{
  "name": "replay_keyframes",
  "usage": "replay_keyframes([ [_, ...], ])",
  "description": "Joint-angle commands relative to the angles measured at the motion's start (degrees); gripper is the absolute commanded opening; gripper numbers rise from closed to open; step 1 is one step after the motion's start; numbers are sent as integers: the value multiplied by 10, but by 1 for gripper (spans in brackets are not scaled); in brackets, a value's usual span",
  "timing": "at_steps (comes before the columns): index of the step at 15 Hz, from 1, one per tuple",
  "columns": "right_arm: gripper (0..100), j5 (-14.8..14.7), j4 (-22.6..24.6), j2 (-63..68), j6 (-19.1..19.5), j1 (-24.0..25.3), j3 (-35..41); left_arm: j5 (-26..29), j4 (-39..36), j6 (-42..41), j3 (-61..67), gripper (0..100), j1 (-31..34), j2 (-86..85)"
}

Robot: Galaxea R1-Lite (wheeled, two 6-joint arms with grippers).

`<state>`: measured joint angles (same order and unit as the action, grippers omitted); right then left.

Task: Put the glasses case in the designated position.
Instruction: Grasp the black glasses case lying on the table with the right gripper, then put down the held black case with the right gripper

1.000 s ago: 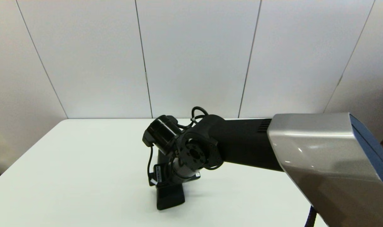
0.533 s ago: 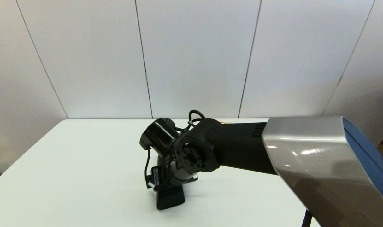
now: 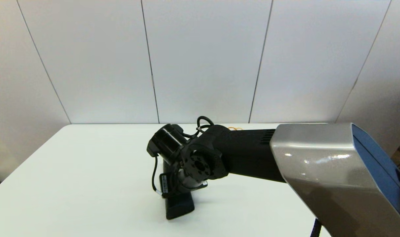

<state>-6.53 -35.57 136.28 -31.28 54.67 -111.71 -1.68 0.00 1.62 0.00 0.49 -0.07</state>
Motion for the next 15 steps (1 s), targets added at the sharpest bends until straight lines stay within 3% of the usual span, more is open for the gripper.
replay_keyframes([
  [1, 0, 0, -3, 3, -3, 0, 0, 0, 0, 0, 0, 100, 0, 1],
  [15, 0, 3, -15, -51, -2, -12, 4, -1, 0, 0, 0, 100, 0, 1],
])
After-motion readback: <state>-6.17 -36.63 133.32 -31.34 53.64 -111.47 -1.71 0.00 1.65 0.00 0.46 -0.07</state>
